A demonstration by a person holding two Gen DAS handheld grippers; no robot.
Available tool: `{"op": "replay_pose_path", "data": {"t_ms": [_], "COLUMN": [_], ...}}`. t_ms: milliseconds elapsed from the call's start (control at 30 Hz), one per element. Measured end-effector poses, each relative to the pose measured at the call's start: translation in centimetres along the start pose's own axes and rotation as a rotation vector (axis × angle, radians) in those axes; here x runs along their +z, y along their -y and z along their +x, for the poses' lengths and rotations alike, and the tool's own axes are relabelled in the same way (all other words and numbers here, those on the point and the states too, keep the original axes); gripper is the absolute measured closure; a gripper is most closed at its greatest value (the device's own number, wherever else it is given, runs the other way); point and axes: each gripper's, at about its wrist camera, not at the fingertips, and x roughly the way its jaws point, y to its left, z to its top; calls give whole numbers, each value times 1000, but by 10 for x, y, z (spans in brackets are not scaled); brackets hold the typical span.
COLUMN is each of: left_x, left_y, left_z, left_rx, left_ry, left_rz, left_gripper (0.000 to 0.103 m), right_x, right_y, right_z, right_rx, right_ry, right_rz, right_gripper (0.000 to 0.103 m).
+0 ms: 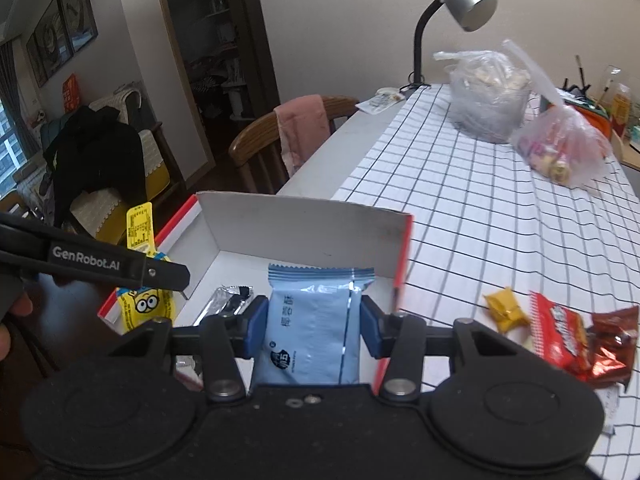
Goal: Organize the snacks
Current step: 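Carry the jelly stick and biscuit packet into the white box with both tools, then open the left tool releasing the jelly stick while the right tool releases the biscuit packet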
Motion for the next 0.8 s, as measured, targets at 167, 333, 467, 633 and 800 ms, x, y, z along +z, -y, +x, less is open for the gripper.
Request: {"op": "replay_pose_path", "data": {"t_ms": [167,333,467,633,800], "left_x": [9,12,10,5,-1], "left_y": [-11,-16,-20,-19,-19], "left_z": [25,53,71,86,93], "left_rx": [10,20,28,29,30], "left_ry": [-44,-94,-127,-161,-182], "left_rz": [25,56,81,111,115], "left_gripper": [54,54,55,55,55], "right_x": [2,-2,-8,-15,-20], "right_y": [-9,-14,-19,-27,-29], "right_z": [35,65,80,93,101], "right_rx": [-19,-24,-19,-14,-21], "right_ry": [-44,-102,-138,-176,-207], "right_rz": [-12,-36,-66,-95,-106], "right_gripper": [57,57,57,57,57]}}
